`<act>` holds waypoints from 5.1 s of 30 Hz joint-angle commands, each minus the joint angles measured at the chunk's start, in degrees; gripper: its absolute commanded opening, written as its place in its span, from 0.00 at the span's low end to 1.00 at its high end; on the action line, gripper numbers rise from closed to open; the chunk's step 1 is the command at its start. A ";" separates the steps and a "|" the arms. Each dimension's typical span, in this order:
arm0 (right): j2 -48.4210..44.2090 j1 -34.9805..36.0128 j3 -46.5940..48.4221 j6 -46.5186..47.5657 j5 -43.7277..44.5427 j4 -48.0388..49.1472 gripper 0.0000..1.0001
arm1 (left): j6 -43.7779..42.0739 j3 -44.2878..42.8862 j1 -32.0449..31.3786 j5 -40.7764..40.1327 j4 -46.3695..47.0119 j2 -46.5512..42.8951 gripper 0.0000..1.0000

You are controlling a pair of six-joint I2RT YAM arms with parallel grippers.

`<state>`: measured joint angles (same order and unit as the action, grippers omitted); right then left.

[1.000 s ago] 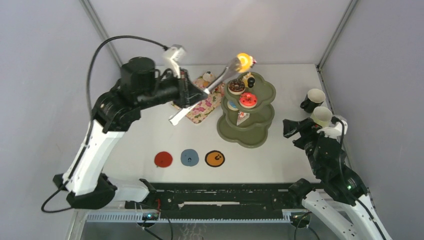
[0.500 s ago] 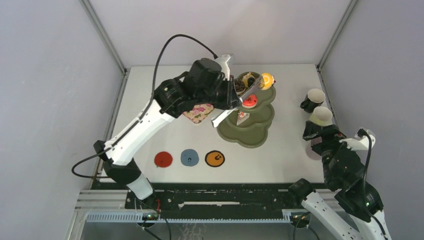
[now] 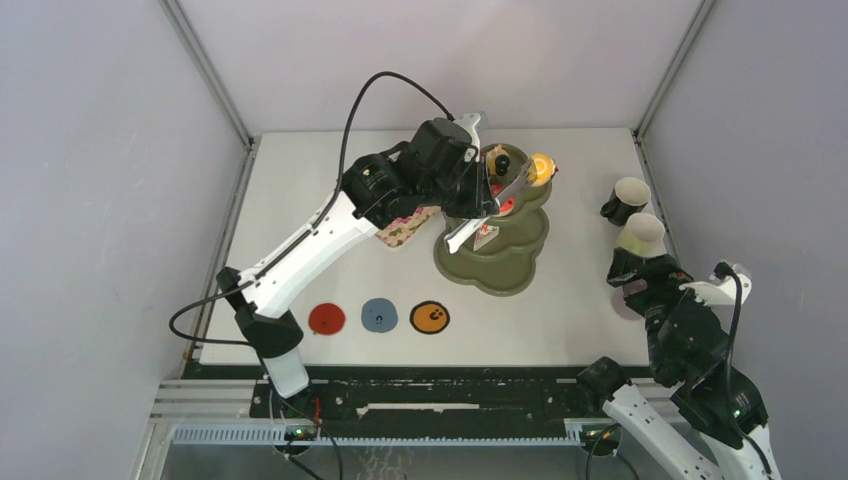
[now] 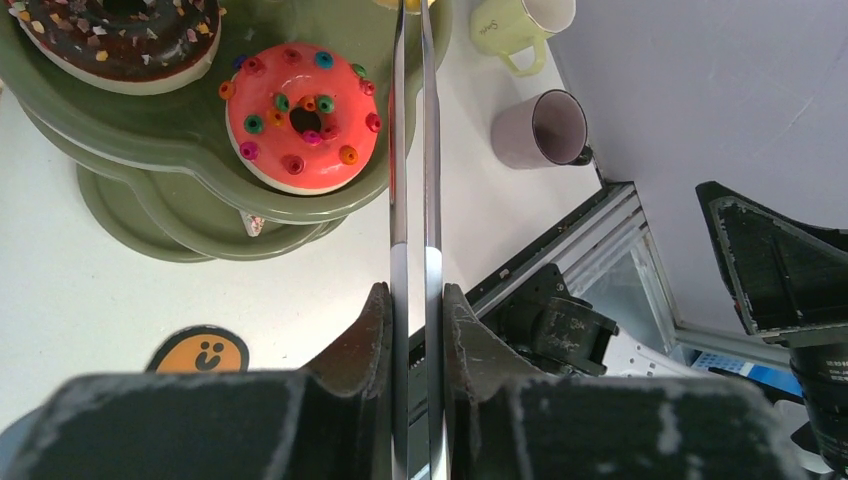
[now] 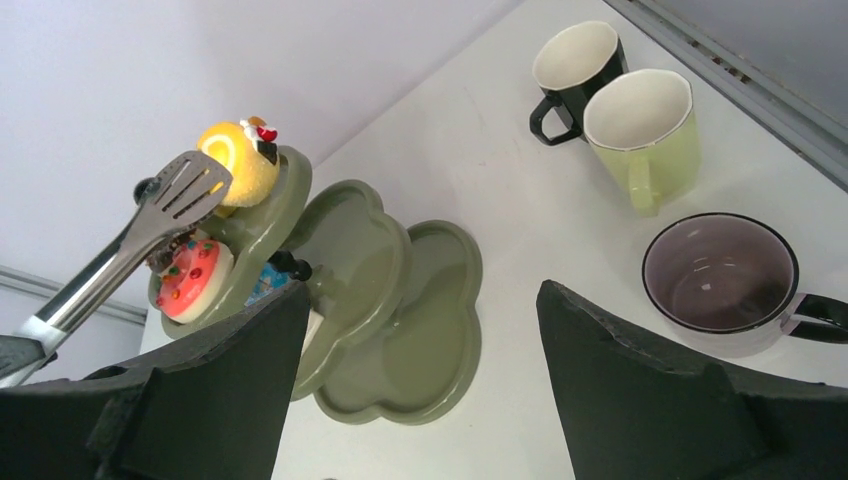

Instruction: Serve the afternoon tea

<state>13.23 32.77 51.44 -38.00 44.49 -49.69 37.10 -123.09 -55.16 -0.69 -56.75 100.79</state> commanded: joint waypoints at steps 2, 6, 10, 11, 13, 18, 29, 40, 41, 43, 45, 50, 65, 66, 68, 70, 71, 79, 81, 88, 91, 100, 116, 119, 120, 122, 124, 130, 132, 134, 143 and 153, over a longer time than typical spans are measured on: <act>0.31 0.36 -0.95 1.68 -1.11 1.09 0.92 | 1.08 -3.34 -0.13 0.65 3.36 -1.48 0.00; 0.56 0.37 -2.52 1.91 -1.62 2.48 0.92 | 1.06 -3.13 -0.13 0.81 2.91 -1.90 0.00; 1.02 0.36 -4.04 1.09 -2.77 2.99 0.92 | 1.12 -2.43 -0.13 0.60 2.14 -2.77 0.00; 1.13 0.38 -4.33 0.86 -2.89 3.02 0.92 | 1.13 -1.97 -0.06 0.60 2.16 -3.04 0.00; 1.13 0.36 -5.24 0.58 -2.91 3.48 0.92 | 1.07 -0.75 -0.12 0.04 2.20 -3.71 0.00; 1.25 0.36 -6.40 0.75 -3.18 4.35 0.92 | 1.12 0.63 -0.04 0.62 2.24 -3.85 0.00; 2.95 0.37 -6.50 0.89 -4.42 5.28 0.92 | 2.88 4.43 0.39 -1.66 2.40 -6.25 0.00; 2.93 0.36 -6.52 2.84 -4.56 6.10 0.92 | 1.89 4.11 0.74 -0.30 2.66 -5.89 0.31; 2.72 0.36 -6.48 2.72 -4.45 5.86 0.92 | 1.77 3.97 0.67 -0.28 2.64 -5.87 0.33; 2.49 0.36 -6.57 2.30 -4.24 5.24 0.92 | 1.66 3.86 0.79 0.00 2.68 -5.95 0.35; 2.50 0.37 -6.57 1.69 -4.41 4.65 0.92 | 1.66 3.87 0.67 -0.18 2.68 -6.12 0.35; 2.59 0.36 -6.58 1.07 -4.91 4.11 0.92 | -0.27 2.64 0.75 -2.68 1.84 -7.37 0.35; 2.50 0.36 -6.52 0.83 -6.39 3.69 0.91 | -2.01 1.34 0.74 -3.91 1.51 -8.52 0.36; 2.50 0.36 -6.50 0.85 -6.39 3.60 0.92 | -2.17 1.36 0.74 -3.76 1.50 -8.49 0.37; 2.41 0.36 -6.53 0.71 -6.38 3.64 0.91 | -2.40 1.31 0.74 -3.86 1.38 -8.58 0.37; 2.43 0.36 -6.50 0.54 -6.48 3.67 0.91 | -2.70 1.21 0.75 -4.09 1.13 -8.91 0.39; 2.53 0.36 -6.51 0.40 -6.52 3.75 0.91 | -2.87 0.92 0.80 -4.40 0.99 -9.09 0.39; 3.20 0.38 -6.53 0.53 -6.96 4.32 0.91 | -4.32 -0.70 0.75 -5.50 0.25 -10.71 0.39; 3.24 0.36 -6.53 0.60 -7.07 4.41 0.91 | -4.93 -1.28 0.90 -6.39 -0.20 -11.11 0.39; 3.55 0.36 -6.53 0.46 -7.13 4.18 0.91 | -6.43 -1.14 3.42 -8.64 -1.79 -13.93 0.35; 3.70 0.36 -6.52 0.43 -7.22 4.34 0.91 | -6.69 2.57 6.77 -10.09 -1.70 -17.27 0.34; 4.81 0.36 -6.55 1.42 -7.04 5.74 0.91 | -5.35 27.16 23.09 -11.94 5.73 -32.25 0.34; 6.80 0.36 -4.81 1.64 -5.93 6.49 0.91 | -22.90 38.75 35.95 11.51 25.98 -10.24 0.41; 6.47 0.28 -3.96 2.36 -4.75 5.95 0.91 | -25.37 37.40 35.95 11.84 27.14 -5.80 0.42; 6.32 0.27 -3.89 2.44 -4.42 5.68 0.91 | -26.33 36.88 35.96 12.20 27.09 -4.57 0.43; 6.09 0.27 -3.89 2.22 -4.24 5.15 0.91 | -27.87 35.73 35.86 12.74 27.13 -2.12 0.45; 6.24 0.31 -3.87 1.69 -4.20 4.44 0.91 | -28.28 34.42 35.84 12.38 27.01 0.06 0.47; 6.28 0.27 -3.87 0.99 -4.28 4.26 0.91 | -30.77 30.93 35.87 11.46 25.04 6.06 0.47; 6.36 0.27 -3.89 1.24 -4.34 4.44 0.91 | -31.32 29.89 35.88 10.49 24.54 7.76 0.47; 6.45 0.27 -3.89 1.23 -4.40 4.48 0.91 | -31.40 28.52 35.84 9.68 24.07 9.29 0.47; 7.14 0.28 -3.80 1.04 -4.79 4.97 0.91 | -31.89 25.01 35.60 9.48 22.23 13.59 0.47; 7.42 0.28 -3.80 0.34 -5.28 4.84 0.91 | -32.66 23.60 35.22 11.90 21.45 14.17 0.27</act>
<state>20.25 32.77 45.54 -36.80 39.05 -46.09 5.48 -96.12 -19.64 9.65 -35.90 116.14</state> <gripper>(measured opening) 0.915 0.342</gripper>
